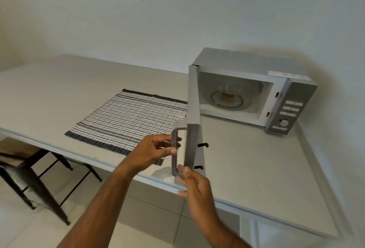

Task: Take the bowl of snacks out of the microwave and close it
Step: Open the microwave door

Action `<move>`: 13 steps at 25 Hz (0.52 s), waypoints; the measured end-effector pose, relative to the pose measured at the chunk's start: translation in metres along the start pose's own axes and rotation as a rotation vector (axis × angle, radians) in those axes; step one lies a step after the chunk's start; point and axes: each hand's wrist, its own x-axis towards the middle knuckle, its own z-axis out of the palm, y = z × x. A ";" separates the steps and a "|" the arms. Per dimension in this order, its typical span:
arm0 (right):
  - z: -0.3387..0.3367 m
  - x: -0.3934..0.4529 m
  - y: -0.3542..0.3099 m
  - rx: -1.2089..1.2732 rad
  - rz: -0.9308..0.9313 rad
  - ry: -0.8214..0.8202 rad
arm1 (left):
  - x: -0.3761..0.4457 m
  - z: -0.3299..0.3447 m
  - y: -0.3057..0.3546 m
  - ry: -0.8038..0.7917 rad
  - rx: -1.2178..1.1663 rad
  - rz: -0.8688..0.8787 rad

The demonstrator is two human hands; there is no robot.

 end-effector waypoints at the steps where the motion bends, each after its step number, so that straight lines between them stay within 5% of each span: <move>1: 0.001 0.000 -0.002 -0.008 -0.011 -0.033 | -0.005 -0.009 -0.003 0.022 0.009 -0.002; 13: -0.121 0.070 -0.003 -0.039 -0.114 0.160 | -0.029 -0.029 -0.012 0.447 -0.134 -0.093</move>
